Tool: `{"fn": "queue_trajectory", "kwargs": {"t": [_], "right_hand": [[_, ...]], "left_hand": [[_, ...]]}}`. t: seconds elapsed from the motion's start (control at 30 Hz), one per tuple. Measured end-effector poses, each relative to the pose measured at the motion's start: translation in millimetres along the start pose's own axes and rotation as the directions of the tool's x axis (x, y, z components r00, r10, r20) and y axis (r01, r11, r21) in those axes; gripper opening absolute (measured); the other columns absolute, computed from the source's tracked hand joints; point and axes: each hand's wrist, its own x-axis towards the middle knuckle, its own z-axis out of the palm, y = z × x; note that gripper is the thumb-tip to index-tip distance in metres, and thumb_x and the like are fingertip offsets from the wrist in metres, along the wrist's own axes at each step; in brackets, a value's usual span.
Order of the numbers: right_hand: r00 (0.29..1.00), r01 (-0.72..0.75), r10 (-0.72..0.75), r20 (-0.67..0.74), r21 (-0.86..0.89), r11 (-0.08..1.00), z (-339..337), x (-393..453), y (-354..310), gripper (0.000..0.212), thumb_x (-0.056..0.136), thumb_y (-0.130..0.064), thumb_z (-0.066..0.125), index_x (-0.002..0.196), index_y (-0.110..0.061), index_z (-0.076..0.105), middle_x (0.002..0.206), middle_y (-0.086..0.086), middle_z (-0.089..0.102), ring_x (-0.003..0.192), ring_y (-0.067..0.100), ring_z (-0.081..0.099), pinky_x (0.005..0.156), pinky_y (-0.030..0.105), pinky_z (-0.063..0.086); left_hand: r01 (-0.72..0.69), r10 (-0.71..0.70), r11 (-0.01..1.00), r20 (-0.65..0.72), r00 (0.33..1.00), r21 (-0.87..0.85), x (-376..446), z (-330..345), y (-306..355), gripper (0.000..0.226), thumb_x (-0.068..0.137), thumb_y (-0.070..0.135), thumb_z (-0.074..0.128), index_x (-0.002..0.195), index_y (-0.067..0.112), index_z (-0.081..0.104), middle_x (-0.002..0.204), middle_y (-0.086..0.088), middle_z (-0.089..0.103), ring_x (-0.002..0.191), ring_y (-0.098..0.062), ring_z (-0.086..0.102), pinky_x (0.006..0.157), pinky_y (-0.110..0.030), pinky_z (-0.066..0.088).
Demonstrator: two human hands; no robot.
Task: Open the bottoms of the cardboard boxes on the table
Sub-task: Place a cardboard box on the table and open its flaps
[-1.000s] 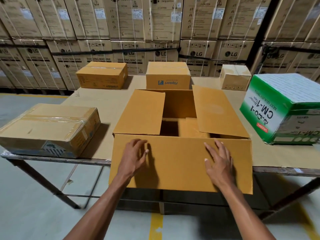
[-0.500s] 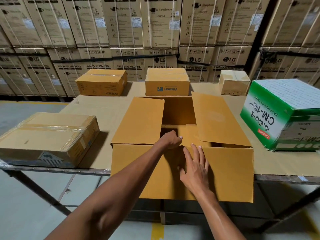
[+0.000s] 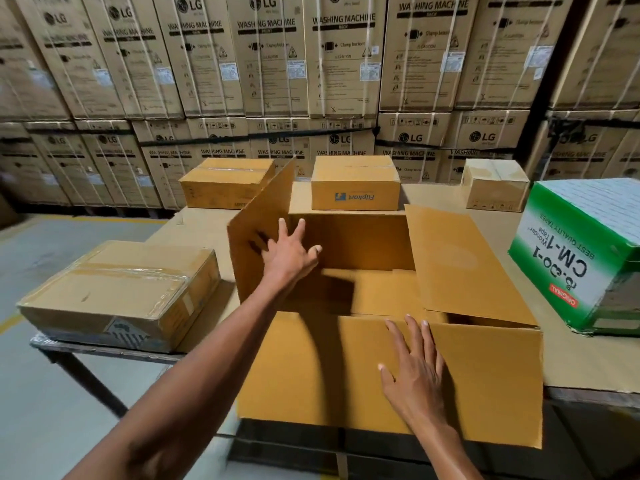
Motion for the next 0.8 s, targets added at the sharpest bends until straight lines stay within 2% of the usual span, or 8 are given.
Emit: {"fn": "queue_trajectory", "kwargs": {"t": [0.1,0.2,0.33,0.47,0.57,0.63,0.73,0.8], "right_hand": [[1.000,0.008,-0.008,0.009,0.002,1.000,0.9,0.4,1.6,0.094,0.084,-0.034,0.075,0.158,-0.042,0.016,0.168,-0.005,0.000,0.154,0.020,-0.012,0.120,0.054,0.016],[1.000,0.002,-0.002,-0.003,0.002,1.000,3.2,1.3,1.7,0.095,0.082,-0.034,0.077,0.158,-0.039,0.019,0.168,-0.003,0.003,0.154,0.021,-0.010,0.119,0.055,0.019],[1.000,0.004,-0.004,-0.019,0.000,1.000,8.3,2.8,3.6,0.096,0.080,-0.033,0.079,0.157,-0.038,0.022,0.168,-0.003,0.003,0.155,0.022,-0.009,0.118,0.057,0.017],[0.998,0.012,-0.012,-0.061,0.014,1.000,9.5,2.6,1.9,0.080,0.087,-0.050,0.067,0.155,-0.041,0.027,0.167,-0.003,0.011,0.155,0.022,-0.003,0.119,0.055,0.013],[0.991,0.023,-0.017,-0.134,0.043,0.999,0.5,12.4,-3.0,0.060,0.093,-0.060,0.052,0.147,-0.035,0.044,0.158,0.002,0.035,0.150,0.024,0.019,0.119,0.052,0.015],[0.992,-0.014,0.019,-0.127,0.040,0.999,-10.9,27.4,-4.3,0.056,0.096,-0.062,0.043,0.140,-0.029,0.054,0.150,0.004,0.047,0.144,0.024,0.030,0.118,0.050,0.014],[0.991,-0.128,0.130,0.031,-0.051,0.990,-31.5,53.7,0.7,0.062,0.097,-0.064,0.037,0.140,-0.023,0.055,0.146,0.009,0.052,0.140,0.028,0.036,0.121,0.051,0.009],[0.977,-0.166,0.177,0.121,-0.092,0.982,-44.7,68.9,5.7,0.069,0.097,-0.065,0.035,0.150,-0.020,0.043,0.143,0.013,0.053,0.138,0.032,0.037,0.120,0.053,0.010]], "left_hand": [[0.104,-0.109,0.989,0.043,0.993,0.103,5.4,2.1,-41.5,0.078,0.094,0.065,0.047,0.158,0.039,0.012,0.168,-0.009,-0.001,0.148,-0.053,0.000,0.113,-0.071,0.000],[0.166,-0.182,0.979,0.143,0.973,0.119,2.2,14.0,-71.4,0.081,0.090,0.069,0.049,0.157,0.043,0.011,0.168,-0.005,-0.003,0.147,-0.054,-0.008,0.110,-0.074,-0.006],[0.235,-0.251,0.968,0.235,0.939,0.093,-15.2,35.5,-97.0,0.084,0.090,0.065,0.055,0.157,0.042,0.010,0.167,-0.002,-0.001,0.148,-0.053,0.002,0.114,-0.071,0.013],[0.221,-0.231,0.973,0.206,0.951,0.070,-26.4,45.2,-100.1,0.077,0.095,0.052,0.055,0.159,0.033,0.017,0.167,-0.004,0.009,0.140,-0.041,0.040,0.106,-0.053,0.042],[0.237,-0.243,0.970,0.157,0.957,0.056,-25.6,45.5,-101.2,0.074,0.096,0.046,0.057,0.158,0.027,0.021,0.164,-0.006,0.021,0.135,-0.038,0.048,0.102,-0.049,0.046],[0.248,-0.250,0.968,0.142,0.958,0.030,-24.3,48.2,-104.4,0.075,0.095,0.045,0.059,0.158,0.025,0.023,0.162,-0.008,0.025,0.134,-0.038,0.049,0.101,-0.049,0.046],[0.209,-0.214,0.976,0.128,0.968,0.055,-23.8,54.3,-106.0,0.072,0.096,0.044,0.059,0.156,0.021,0.027,0.162,-0.011,0.027,0.136,-0.037,0.046,0.104,-0.049,0.044],[0.198,-0.198,0.980,0.130,0.972,0.008,-21.3,57.1,-108.3,0.071,0.096,0.041,0.061,0.155,0.019,0.030,0.161,-0.013,0.028,0.138,-0.036,0.043,0.107,-0.048,0.042]]}}
